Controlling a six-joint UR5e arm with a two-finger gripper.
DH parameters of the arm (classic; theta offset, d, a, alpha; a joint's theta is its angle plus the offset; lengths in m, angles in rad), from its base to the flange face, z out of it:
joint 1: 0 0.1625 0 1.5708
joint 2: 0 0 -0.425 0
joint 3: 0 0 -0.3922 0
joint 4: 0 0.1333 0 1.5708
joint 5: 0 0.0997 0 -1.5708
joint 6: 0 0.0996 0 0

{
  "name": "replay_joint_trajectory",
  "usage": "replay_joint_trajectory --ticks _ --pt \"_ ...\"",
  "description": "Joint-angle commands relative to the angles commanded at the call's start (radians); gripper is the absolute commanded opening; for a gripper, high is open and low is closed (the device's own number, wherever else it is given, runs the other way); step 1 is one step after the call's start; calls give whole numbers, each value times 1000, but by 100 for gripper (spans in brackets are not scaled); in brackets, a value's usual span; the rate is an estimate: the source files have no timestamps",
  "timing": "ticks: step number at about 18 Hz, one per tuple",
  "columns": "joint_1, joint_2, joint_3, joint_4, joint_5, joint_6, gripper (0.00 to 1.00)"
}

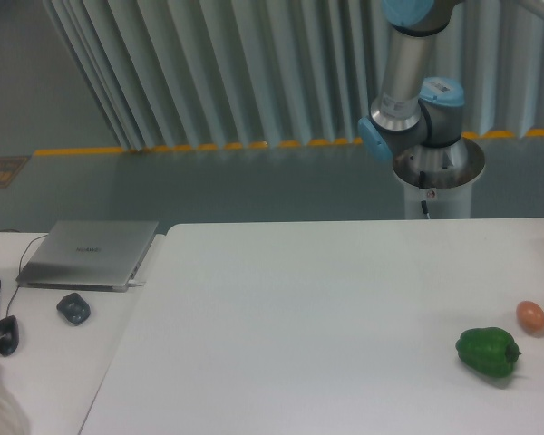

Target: Place the red pepper on the table

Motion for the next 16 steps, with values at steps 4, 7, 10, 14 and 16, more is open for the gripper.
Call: replay_joint_trajectory --ticks 4,7,10,14,16 --pt "2 8 -3 0 -3 0 100" --pt "8 8 -6 2 6 0 100" --pt "40 -5 -8 9 50 -2 100" --pt "80 1 -11 29 51 -9 100" --pt "106 11 -23 67 46 -21 100"
